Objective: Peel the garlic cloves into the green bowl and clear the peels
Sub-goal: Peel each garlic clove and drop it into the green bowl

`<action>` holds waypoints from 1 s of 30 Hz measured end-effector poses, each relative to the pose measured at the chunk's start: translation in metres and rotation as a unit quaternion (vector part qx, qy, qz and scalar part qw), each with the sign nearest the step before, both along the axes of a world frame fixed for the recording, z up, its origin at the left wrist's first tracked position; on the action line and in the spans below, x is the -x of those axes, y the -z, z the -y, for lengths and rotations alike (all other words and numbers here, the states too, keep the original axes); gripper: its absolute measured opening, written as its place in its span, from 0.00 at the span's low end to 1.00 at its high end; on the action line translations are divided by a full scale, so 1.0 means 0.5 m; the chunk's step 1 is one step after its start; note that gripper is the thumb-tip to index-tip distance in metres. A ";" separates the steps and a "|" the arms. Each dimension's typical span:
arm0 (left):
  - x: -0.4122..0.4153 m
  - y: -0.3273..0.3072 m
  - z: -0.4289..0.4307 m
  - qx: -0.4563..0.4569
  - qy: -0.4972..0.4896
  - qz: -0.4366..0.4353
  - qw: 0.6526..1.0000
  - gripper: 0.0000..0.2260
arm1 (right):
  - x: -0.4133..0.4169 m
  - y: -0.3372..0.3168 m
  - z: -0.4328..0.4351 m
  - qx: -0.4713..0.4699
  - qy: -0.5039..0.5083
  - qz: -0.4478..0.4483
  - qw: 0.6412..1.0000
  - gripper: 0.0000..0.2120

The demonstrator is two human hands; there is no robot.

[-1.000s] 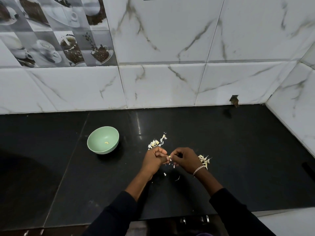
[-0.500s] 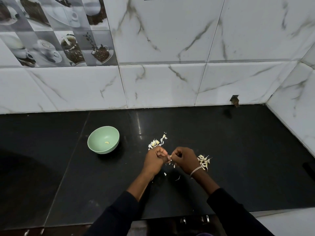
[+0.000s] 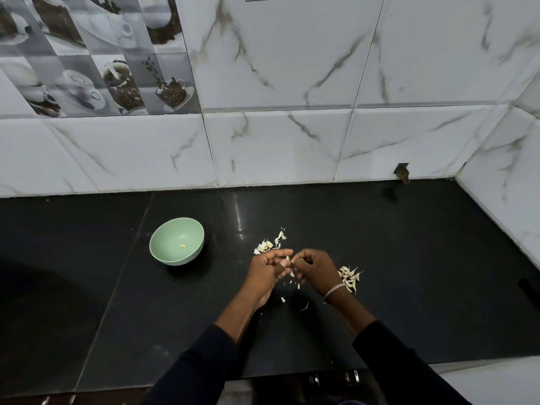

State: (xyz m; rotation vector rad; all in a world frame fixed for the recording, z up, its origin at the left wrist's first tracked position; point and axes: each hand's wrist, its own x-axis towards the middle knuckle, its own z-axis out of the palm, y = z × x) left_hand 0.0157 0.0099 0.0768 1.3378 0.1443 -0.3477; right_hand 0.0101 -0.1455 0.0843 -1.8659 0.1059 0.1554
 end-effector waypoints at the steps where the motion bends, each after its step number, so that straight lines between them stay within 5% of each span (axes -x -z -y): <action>1: -0.002 -0.001 0.000 0.017 -0.001 -0.011 1.000 0.11 | 0.000 0.000 0.002 0.000 -0.001 -0.002 1.000 0.05; 6: -0.007 0.001 -0.006 0.059 -0.010 -0.042 0.997 0.09 | -0.001 0.006 0.007 0.023 -0.008 -0.009 1.000 0.07; 11: -0.005 0.007 -0.004 0.051 -0.016 -0.039 0.998 0.06 | 0.000 0.021 0.021 0.178 -0.014 0.003 0.984 0.17; 13: -0.004 0.009 -0.002 0.036 -0.015 -0.026 0.999 0.06 | -0.001 0.027 0.028 0.202 -0.011 0.011 0.979 0.13; 15: -0.003 0.010 -0.002 0.019 -0.014 -0.015 1.000 0.05 | -0.001 0.024 0.029 0.158 -0.014 0.015 0.987 0.04; 20: -0.006 0.011 0.003 -0.024 -0.008 0.010 1.000 0.05 | -0.008 -0.001 0.019 0.029 0.004 0.008 1.000 0.08; 30: -0.010 0.005 0.009 -0.127 -0.017 0.078 0.989 0.04 | -0.012 -0.027 0.019 0.078 -0.039 0.010 0.996 0.03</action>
